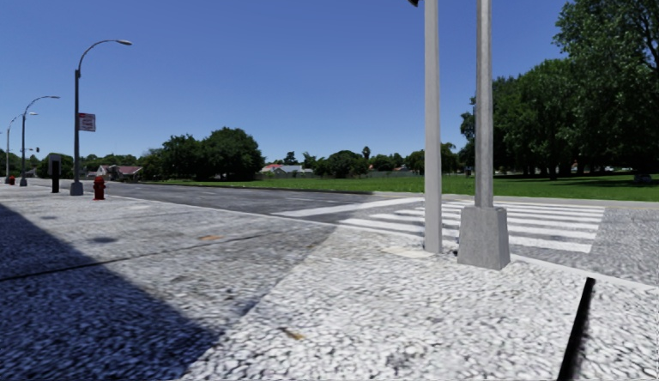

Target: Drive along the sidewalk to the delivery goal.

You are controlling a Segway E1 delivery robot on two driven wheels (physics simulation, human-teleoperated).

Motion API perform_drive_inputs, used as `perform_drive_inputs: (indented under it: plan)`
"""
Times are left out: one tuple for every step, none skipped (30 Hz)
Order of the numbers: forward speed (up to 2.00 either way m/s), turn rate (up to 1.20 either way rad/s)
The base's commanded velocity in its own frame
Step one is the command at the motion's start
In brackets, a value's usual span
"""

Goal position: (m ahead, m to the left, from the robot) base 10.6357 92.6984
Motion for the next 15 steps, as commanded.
perform_drive_inputs:
  plan:
    - [1.10,0.15]
    - [1.10,0.15]
    - [1.11,0.23]
    - [1.16,0.29]
    - [1.16,0.29]
    - [1.26,0.36]
    - [1.33,0.39]
    - [1.33,0.39]
    - [1.38,0.40]
    - [1.38,0.40]
    - [1.36,0.40]
    - [1.36,0.40]
    - [1.35,0.41]
    - [1.35,0.44]
    - [1.35,0.44]
